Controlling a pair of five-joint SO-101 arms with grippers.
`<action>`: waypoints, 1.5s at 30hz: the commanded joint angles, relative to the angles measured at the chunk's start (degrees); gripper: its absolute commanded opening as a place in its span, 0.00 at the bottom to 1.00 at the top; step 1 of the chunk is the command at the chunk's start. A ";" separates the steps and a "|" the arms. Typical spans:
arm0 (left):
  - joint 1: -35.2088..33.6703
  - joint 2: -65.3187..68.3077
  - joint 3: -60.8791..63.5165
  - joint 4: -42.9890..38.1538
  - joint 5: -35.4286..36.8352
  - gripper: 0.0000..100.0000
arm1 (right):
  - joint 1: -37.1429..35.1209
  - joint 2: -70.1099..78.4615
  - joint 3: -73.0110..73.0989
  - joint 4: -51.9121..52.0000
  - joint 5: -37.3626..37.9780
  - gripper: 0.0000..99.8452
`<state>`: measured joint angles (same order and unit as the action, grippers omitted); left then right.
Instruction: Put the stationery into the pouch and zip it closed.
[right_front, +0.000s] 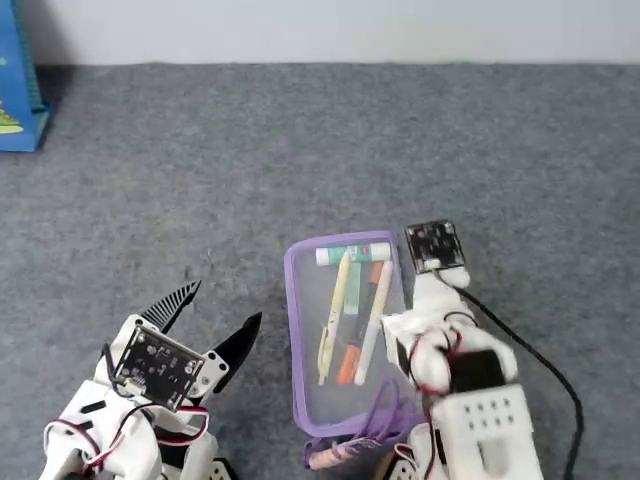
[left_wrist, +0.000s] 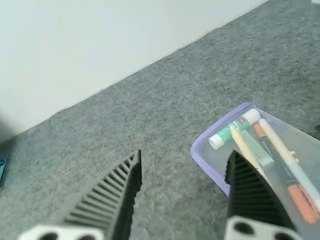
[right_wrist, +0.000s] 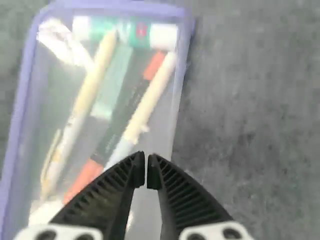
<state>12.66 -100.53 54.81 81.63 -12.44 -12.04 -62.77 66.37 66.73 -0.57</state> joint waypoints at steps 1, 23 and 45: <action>-0.35 -0.26 -0.22 1.32 0.62 0.26 | 0.66 9.80 -5.89 -1.01 0.09 0.01; -2.46 -0.53 -0.66 1.76 4.57 0.26 | -0.48 53.14 -26.02 -9.89 0.53 0.01; -12.66 -0.53 -0.57 0.88 4.66 0.26 | -10.15 50.77 -38.15 2.68 0.18 0.01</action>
<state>0.44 -100.88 54.81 83.38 -8.31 -22.33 -6.15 31.47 63.74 -0.40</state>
